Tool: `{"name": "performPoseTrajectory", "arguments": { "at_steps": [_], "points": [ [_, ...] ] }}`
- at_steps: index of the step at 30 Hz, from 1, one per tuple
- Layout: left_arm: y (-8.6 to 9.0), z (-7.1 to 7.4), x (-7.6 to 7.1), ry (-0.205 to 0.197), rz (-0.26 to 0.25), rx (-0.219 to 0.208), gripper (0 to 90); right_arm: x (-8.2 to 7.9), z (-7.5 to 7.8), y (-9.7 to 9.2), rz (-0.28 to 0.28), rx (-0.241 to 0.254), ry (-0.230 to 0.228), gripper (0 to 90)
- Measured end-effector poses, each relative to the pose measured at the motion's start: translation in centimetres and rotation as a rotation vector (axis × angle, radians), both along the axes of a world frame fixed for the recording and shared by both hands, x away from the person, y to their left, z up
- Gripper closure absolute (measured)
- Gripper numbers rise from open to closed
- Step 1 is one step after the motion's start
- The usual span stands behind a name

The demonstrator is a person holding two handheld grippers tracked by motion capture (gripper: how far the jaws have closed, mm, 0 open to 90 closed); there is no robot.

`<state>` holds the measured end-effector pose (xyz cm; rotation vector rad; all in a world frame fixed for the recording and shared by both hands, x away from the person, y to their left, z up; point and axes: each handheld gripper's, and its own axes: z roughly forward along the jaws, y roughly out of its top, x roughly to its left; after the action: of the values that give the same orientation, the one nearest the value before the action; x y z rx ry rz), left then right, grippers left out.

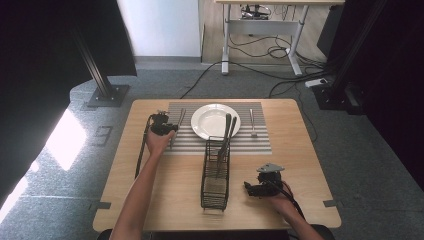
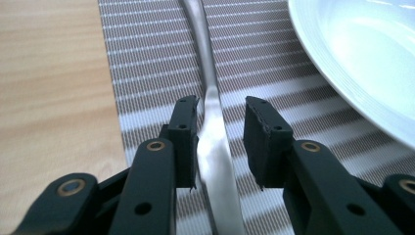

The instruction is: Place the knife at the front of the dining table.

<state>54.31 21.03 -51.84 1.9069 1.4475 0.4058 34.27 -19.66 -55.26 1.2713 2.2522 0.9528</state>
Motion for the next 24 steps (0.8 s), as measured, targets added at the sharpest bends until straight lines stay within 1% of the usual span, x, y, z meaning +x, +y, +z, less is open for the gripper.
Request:
{"name": "performPoseTrajectory", "arguments": {
  "at_steps": [4, 10, 13, 15, 18, 20, 24],
  "points": [
    [0.3, -0.5, -1.3, 0.017, -0.013, 0.006, 65.0, -0.1, 0.0, 0.0, -0.001, 0.000, 0.002, 11.3],
    [0.5, -1.0, -2.7, 0.020, -0.015, 0.001, 64.8, -0.1, 0.0, 0.0, 0.008, -0.002, 0.001, 11.4],
    [0.6, -1.1, -3.1, 0.026, -0.015, -0.008, 64.8, -0.1, 0.0, 0.1, 0.008, -0.001, 0.005, 11.4],
    [0.6, -1.3, -3.4, 0.033, -0.024, -0.011, 64.9, -0.2, 0.1, 0.1, 0.008, -0.002, 0.005, 11.5],
    [0.4, -1.6, -3.5, 0.048, -0.032, 0.007, 64.7, -0.2, 0.1, 0.0, 0.011, -0.003, 0.006, 11.5],
    [0.3, -1.7, -3.7, 0.039, -0.025, 0.005, 64.4, -0.2, 0.1, 0.0, 0.015, -0.004, 0.007, 11.5],
    [0.2, -1.7, -3.8, 0.036, -0.021, 0.007, 64.4, -0.2, 0.1, -0.1, 0.018, -0.002, 0.010, 11.5]
  ]
}}
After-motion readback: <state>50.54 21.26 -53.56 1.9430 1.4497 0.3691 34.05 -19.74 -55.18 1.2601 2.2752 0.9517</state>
